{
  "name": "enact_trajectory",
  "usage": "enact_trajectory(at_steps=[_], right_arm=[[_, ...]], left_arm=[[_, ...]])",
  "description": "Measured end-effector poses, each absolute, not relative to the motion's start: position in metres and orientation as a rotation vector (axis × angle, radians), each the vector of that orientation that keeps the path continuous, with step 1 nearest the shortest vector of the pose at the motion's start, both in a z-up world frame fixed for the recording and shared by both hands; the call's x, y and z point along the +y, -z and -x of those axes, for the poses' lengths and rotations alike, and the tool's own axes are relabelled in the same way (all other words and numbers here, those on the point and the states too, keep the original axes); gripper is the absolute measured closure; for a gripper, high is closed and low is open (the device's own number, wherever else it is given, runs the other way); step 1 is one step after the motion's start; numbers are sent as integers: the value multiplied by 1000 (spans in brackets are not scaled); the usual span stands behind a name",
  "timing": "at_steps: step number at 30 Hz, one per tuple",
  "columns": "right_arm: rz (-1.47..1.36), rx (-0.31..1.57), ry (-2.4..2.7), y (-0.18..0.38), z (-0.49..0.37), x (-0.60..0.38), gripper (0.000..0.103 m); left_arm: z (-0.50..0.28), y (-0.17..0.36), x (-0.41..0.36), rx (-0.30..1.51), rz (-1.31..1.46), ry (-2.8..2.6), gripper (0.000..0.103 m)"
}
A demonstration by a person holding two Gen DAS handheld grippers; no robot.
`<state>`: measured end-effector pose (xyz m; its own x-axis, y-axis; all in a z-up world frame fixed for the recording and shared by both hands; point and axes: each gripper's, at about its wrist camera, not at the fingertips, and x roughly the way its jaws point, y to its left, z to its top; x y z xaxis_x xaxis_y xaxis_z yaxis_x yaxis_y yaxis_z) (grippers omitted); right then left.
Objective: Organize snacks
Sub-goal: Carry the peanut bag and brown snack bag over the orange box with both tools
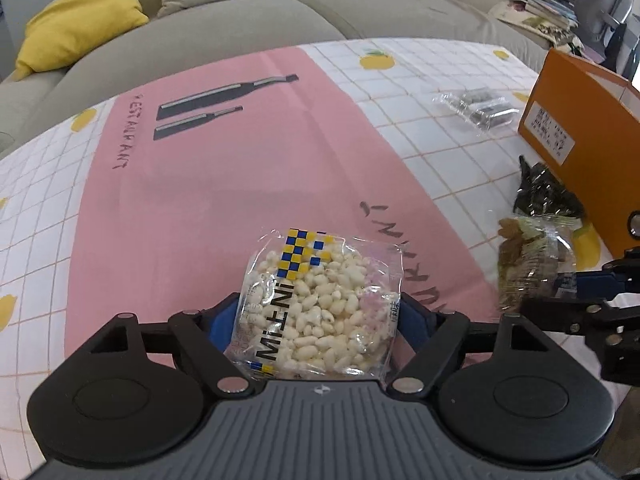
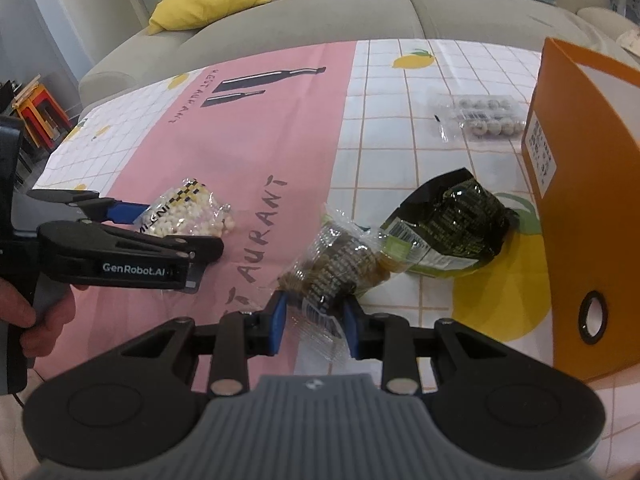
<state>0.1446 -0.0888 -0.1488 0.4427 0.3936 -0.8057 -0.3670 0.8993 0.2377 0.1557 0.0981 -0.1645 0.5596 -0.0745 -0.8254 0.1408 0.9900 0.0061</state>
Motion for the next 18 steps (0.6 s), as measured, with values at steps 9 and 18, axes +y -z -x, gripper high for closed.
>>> enact_trajectory(at_steps=[9,18], right_arm=[[-59,987,-491,124,-142,-101,75],[-55,893,-497,77,-117,-134,75]], left_arm=[[-135,118,73,962,-10,80,10],[-119,59,43,931,62,107,10]])
